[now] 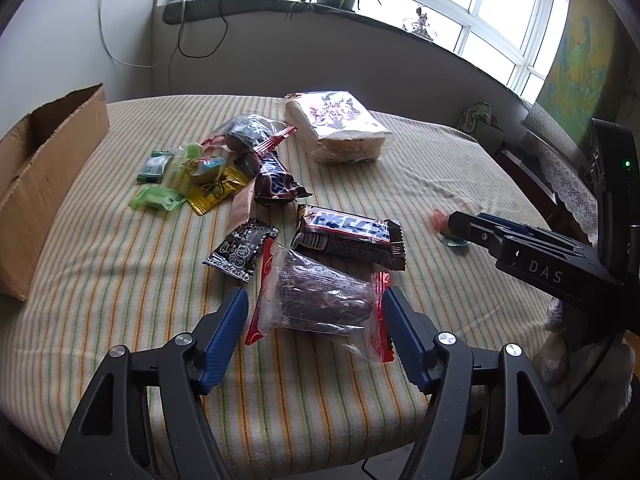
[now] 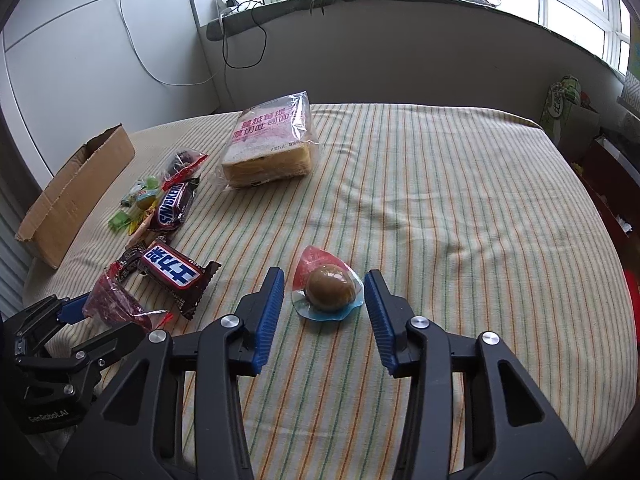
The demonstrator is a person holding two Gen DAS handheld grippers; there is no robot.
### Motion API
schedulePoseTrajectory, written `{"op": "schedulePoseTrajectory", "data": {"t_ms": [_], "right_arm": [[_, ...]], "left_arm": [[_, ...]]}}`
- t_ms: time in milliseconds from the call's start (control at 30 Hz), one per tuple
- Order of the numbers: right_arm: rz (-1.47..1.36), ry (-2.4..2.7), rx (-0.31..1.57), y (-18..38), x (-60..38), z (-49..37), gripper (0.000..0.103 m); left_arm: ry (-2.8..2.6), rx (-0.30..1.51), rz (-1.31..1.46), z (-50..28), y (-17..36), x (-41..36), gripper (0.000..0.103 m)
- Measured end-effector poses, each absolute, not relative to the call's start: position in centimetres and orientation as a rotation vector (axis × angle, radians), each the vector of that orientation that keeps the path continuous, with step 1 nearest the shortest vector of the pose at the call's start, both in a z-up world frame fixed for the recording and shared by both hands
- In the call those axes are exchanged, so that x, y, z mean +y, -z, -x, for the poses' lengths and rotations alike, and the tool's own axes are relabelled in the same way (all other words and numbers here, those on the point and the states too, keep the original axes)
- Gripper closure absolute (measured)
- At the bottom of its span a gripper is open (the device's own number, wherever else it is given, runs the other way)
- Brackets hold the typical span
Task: Organize snacks
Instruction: 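Move the right tool to the wrapped egg while the left tool reaches the clear pastry bag, then close the right tool on the egg while the left tool grips the clear pastry bag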
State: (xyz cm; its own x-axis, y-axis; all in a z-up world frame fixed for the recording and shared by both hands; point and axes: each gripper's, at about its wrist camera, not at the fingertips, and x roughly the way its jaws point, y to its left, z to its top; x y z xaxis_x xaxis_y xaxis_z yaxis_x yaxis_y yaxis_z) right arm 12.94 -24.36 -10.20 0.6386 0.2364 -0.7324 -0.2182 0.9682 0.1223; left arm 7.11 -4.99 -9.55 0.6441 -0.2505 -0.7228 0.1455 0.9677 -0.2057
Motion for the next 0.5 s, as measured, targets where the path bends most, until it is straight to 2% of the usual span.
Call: {"op": "schedulePoseTrajectory", "data": {"t_ms": [167,233,300,500], "right_arm": [[0.014,-0.249,0.851,10.62,-23.79,-13.32,0.068],[0.023,-0.247,0.862,10.96,-23.68,-13.43,0.068],[0.031,-0.239,0.86,11.17,-23.65,-13.4,0.074],[0.013,-0.253,0.859,11.01,-23.82,-13.27,0.075]], "left_arm": [[0.217,0.838,0.127,-7.35,9.84,-5.03,0.038],[0.217,0.836,0.124,-7.46,9.89,-5.07,0.044],[0.217,0.83,0.116,-7.46,9.95,-5.14,0.048],[0.217,0.821,0.124,-7.58,10.0,-4.94,0.05]]}}
